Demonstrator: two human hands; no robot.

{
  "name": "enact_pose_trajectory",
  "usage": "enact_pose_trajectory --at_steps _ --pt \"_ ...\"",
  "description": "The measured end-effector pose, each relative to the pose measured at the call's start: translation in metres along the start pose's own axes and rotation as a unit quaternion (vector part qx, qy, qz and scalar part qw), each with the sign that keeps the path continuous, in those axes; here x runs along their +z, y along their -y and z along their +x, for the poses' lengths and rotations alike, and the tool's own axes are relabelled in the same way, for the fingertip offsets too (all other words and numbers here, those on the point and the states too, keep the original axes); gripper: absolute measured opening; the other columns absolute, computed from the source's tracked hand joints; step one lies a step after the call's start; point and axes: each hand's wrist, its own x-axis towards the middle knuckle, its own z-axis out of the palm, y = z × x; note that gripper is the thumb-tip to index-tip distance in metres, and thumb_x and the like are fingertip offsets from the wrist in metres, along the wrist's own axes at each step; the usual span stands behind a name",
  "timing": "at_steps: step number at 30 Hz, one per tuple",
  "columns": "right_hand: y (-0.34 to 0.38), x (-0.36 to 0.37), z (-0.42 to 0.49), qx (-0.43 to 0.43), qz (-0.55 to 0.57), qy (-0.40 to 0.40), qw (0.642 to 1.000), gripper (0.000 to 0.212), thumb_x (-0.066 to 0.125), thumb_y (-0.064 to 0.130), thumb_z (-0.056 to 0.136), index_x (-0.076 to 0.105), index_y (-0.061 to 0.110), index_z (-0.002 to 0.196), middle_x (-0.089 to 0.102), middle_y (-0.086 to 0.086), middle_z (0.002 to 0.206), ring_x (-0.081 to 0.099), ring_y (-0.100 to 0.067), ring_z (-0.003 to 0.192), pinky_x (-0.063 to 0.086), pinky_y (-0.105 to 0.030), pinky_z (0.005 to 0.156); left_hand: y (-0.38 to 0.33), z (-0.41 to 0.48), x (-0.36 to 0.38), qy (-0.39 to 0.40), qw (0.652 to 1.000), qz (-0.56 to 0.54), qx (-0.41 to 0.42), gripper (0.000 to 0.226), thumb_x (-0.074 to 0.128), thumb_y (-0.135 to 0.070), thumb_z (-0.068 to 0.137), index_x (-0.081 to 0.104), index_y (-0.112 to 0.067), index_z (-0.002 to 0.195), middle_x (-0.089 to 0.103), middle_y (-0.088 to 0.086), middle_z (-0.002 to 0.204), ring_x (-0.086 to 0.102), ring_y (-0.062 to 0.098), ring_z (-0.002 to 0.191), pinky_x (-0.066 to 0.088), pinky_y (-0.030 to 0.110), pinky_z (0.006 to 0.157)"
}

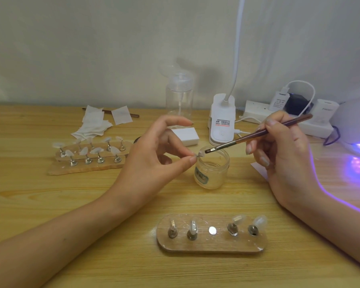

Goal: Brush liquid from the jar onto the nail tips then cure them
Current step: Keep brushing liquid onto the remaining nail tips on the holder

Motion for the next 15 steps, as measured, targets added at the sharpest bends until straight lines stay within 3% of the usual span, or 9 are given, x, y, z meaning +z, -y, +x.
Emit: enact_pose_trajectory --at_steps 3,7,15 --pt "0.0007 0.0017 -0.0008 -0.006 -0.011 0.024 1.000 0.024 0.044 0.023 0.097 0.051 0.025 0.075 0.064 -0.006 0.060 0.034 -0.012 0.040 0.019 -0.031 0.043 0.0003 -0.0004 -0.0004 0.000 1.000 0.001 0.000 0.049 0.077 -0.008 0.084 0.057 -0.028 0.124 0.068 -0.008 0.077 0.070 0.010 0.084 0.055 0.049 0.071" --pt "-0.0004 0.0024 -0.0005 0.012 -0.033 0.003 0.999 0.028 0.041 0.012 0.103 0.048 0.017 0.077 0.061 -0.007 0.055 0.034 -0.012 0.039 0.030 -0.018 0.041 0.0003 -0.0007 -0.0004 0.000 1.000 -0.003 0.000 0.048 0.076 -0.007 0.084 0.058 -0.027 0.124 0.068 -0.006 0.077 0.070 0.010 0.084 0.055 0.048 0.070" --pt "0.0011 0.0026 -0.0011 -0.010 -0.014 0.028 0.999 0.023 0.043 0.020 0.099 0.049 0.022 0.076 0.064 -0.007 0.060 0.035 -0.012 0.040 0.027 -0.020 0.042 0.0002 -0.0001 0.0000 -0.001 1.000 -0.008 -0.002 0.047 0.077 -0.005 0.084 0.059 -0.026 0.122 0.067 -0.006 0.075 0.070 0.010 0.083 0.053 0.050 0.070"
